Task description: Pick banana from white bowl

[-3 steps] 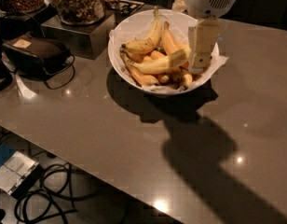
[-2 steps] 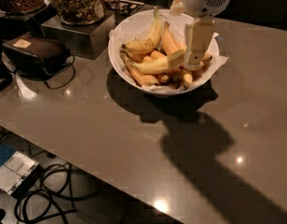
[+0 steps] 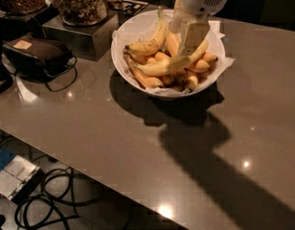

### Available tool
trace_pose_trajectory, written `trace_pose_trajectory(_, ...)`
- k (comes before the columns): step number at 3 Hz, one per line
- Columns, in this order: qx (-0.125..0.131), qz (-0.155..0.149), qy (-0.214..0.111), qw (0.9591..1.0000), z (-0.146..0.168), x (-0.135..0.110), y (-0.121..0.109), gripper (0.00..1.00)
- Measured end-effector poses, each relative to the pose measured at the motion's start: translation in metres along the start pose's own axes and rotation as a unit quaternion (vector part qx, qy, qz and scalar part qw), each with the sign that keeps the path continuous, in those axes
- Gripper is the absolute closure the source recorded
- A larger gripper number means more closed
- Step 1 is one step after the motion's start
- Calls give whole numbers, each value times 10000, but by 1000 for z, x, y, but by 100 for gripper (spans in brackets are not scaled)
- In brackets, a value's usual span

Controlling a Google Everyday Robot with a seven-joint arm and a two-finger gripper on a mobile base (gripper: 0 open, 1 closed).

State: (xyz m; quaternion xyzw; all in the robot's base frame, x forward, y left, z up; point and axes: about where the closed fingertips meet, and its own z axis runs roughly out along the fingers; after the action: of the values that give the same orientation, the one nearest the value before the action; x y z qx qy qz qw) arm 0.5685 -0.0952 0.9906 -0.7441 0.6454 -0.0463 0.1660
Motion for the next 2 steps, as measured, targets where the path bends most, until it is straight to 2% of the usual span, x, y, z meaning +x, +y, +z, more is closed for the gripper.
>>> trace_pose_trajectory(1,-69,-14,5,10000,7,-2,-1,60)
trace_pose_trajectory(2,-174,-40,17,9998,15,-4,1,54)
